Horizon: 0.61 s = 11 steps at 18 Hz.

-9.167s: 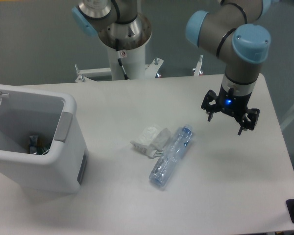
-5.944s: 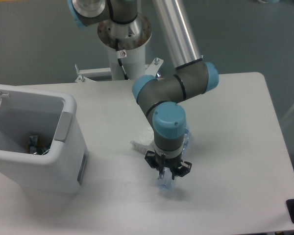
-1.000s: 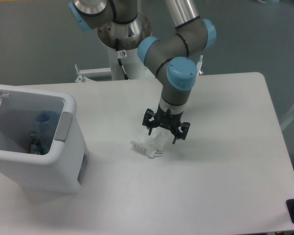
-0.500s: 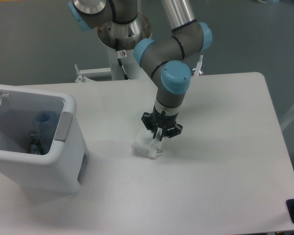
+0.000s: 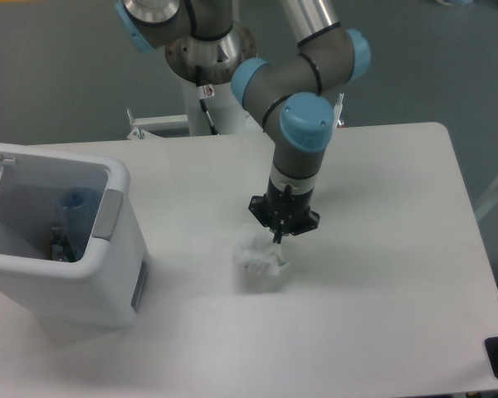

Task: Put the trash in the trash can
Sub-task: 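Lower the gripper and pinch the crumpled white paper, then lift the paper and carry it over the trash bin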

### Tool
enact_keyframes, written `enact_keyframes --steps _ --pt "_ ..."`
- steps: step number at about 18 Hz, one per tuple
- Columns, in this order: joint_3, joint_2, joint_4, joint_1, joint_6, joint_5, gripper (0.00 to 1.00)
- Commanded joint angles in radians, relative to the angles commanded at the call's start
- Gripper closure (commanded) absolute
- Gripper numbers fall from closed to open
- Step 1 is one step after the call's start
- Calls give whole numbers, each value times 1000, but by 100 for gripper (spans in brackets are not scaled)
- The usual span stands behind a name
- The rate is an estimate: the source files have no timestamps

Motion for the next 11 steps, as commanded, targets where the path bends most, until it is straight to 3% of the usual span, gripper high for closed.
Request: enact_keyframes --steps 7,9,11 --pt "275 0 0 -3 -284 -226 100" --pt "322 0 0 -5 -347 -273 100" --pt "332 3 0 -12 -364 -307 100"
